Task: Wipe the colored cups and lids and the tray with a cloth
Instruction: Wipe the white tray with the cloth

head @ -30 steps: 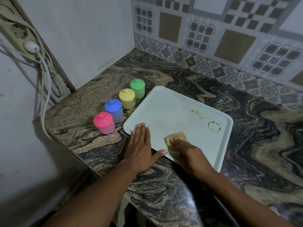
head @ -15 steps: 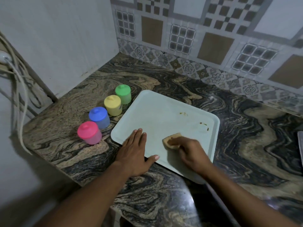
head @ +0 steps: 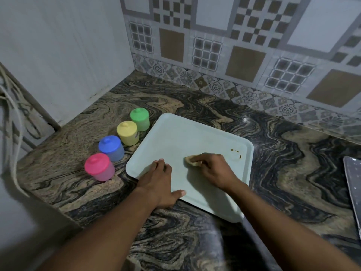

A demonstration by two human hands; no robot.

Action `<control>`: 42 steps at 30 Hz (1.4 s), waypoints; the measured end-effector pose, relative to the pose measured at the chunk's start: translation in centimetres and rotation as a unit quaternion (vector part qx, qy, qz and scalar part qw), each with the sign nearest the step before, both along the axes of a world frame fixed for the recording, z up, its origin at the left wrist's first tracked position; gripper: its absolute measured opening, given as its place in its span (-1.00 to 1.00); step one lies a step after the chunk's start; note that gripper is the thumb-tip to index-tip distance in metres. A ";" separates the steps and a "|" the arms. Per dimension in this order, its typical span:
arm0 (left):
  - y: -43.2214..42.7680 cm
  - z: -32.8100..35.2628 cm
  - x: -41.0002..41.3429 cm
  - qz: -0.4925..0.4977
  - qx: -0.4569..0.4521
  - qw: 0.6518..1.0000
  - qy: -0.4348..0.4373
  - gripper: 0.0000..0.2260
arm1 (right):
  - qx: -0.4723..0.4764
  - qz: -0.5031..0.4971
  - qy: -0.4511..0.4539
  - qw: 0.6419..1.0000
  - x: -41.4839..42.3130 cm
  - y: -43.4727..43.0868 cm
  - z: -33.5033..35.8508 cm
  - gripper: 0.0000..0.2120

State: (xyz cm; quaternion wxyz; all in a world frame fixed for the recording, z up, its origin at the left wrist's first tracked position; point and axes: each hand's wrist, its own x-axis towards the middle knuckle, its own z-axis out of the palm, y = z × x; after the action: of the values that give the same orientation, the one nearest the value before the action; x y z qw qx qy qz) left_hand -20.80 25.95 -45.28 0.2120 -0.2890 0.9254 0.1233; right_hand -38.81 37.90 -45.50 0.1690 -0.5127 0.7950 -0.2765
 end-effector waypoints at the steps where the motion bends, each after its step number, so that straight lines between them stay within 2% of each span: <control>1: 0.0 0.1 -0.2 -0.002 -0.002 1.000 -0.005 -0.06 | -0.012 -0.048 0.018 0.999 -1.9 0.8 0.4 -0.57; 3: 0.2 0.3 -0.5 -0.009 -0.010 1.000 -0.018 -0.07 | 0.019 -0.142 0.054 0.988 -5.8 2.0 0.6 -0.61; 4: 0.3 0.3 -0.7 -0.010 -0.013 1.000 -0.023 -0.07 | 0.065 -0.173 0.039 0.982 -7.0 2.3 0.3 -0.62; 5: 0.4 0.3 -0.8 -0.009 -0.015 0.999 -0.027 -0.07 | 0.105 -0.193 0.020 0.975 -7.2 2.3 -0.1 -0.63; 7: 0.4 0.4 -0.9 -0.002 -0.013 0.999 -0.031 -0.08 | 0.126 -0.205 0.029 0.970 -4.9 2.6 -1.0 -0.57; 9: 0.5 0.4 -0.9 0.003 -0.008 0.999 -0.032 -0.08 | 0.108 -0.167 0.053 0.979 -0.6 3.6 -1.9 -0.54; 12: 0.7 0.6 -0.7 0.000 -0.010 0.999 -0.031 -0.08 | 0.047 -0.074 0.005 0.996 5.8 6.7 -1.8 -0.55; 13: 0.7 0.6 -0.6 0.000 -0.012 0.999 -0.031 -0.08 | 0.014 -0.071 -0.017 0.997 5.8 7.1 -1.2 -0.55; 14: 0.8 0.5 -0.5 -0.002 -0.016 0.999 -0.032 -0.08 | -0.013 -0.098 -0.022 0.995 4.4 7.0 -0.5 -0.55; 16: 0.9 0.4 -0.4 -0.004 -0.020 0.999 -0.032 -0.08 | -0.026 -0.183 0.023 0.982 -0.4 5.7 0.7 -0.62; 18: 0.8 0.3 -0.3 -0.003 -0.017 0.999 -0.030 -0.08 | 0.041 -0.220 0.044 0.974 -4.6 3.9 1.2 -0.71; 21: 0.8 0.1 -0.4 0.005 -0.008 1.000 -0.029 -0.06 | 0.132 -0.182 0.093 0.970 -2.8 2.8 -1.3 -0.72; 23: 0.5 0.0 -0.3 0.006 -0.008 1.000 -0.025 -0.06 | 0.122 -0.108 0.133 0.978 1.8 4.1 -2.6 -0.61; 24: 0.5 0.0 -0.4 0.004 -0.005 1.000 -0.023 -0.06 | 0.091 -0.070 0.122 0.986 3.4 5.1 -2.8 -0.56; 26: 0.4 -0.2 -0.4 0.005 0.003 1.000 -0.017 -0.05 | 0.028 -0.050 0.012 0.998 5.0 6.2 -2.1 -0.57; 27: 0.2 -0.2 -0.2 0.013 0.014 1.000 -0.008 -0.05 | -0.007 -0.094 -0.097 0.991 4.8 6.0 -0.9 -0.62; 29: -0.3 -0.3 0.3 0.036 0.043 0.998 0.039 -0.08 | -0.068 -0.185 -0.317 0.928 3.3 5.0 1.3 -0.68; 30: -0.6 -0.4 0.8 0.050 0.047 0.995 0.076 -0.11 | -0.085 -0.192 -0.397 0.893 2.5 4.4 2.2 -0.64; 32: -1.1 -1.0 2.2 0.075 0.010 0.988 0.135 -0.10 | -0.087 -0.153 -0.430 0.885 1.3 2.8 3.9 -0.59; 34: -1.7 -1.6 3.6 0.107 -0.019 0.985 0.134 0.04 | -0.059 -0.176 -0.412 0.892 0.5 0.9 4.4 -0.77; 36: -2.5 -2.2 4.8 0.139 0.002 0.984 0.109 0.22 | -0.008 -0.185 -0.403 0.896 -0.2 -1.4 4.5 -0.85; 38: -3.4 -2.5 5.6 0.152 0.026 0.982 0.112 0.31 | 0.058 -0.152 -0.350 0.922 -1.0 -4.2 4.4 -0.90; 39: -3.7 -2.5 5.6 0.147 0.033 0.980 0.128 0.33 | 0.107 -0.140 -0.268 0.947 -1.5 -5.1 4.4 -0.87; 40: -4.1 -2.6 5.8 0.147 0.038 0.977 0.149 0.34 | 0.158 -0.146 -0.146 0.966 -1.8 -5.8 4.2 -0.73; 41: -4.3 -2.7 5.9 0.149 0.040 0.973 0.170 0.35 | 0.172 -0.168 -0.033 0.970 -1.8 -6.1 3.9 -0.59; 42: -4.4 -2.8 6.0 0.153 0.041 0.969 0.189 0.35 | 0.152 -0.179 0.030 0.972 -1.3 -6.2 3.4 -0.51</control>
State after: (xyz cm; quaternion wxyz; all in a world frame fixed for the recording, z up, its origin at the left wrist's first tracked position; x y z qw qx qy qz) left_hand -14.78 21.50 -48.10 0.0236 -0.3900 0.8874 0.2448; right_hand -40.12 31.69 -42.08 0.1686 -0.3381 0.9115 -0.1628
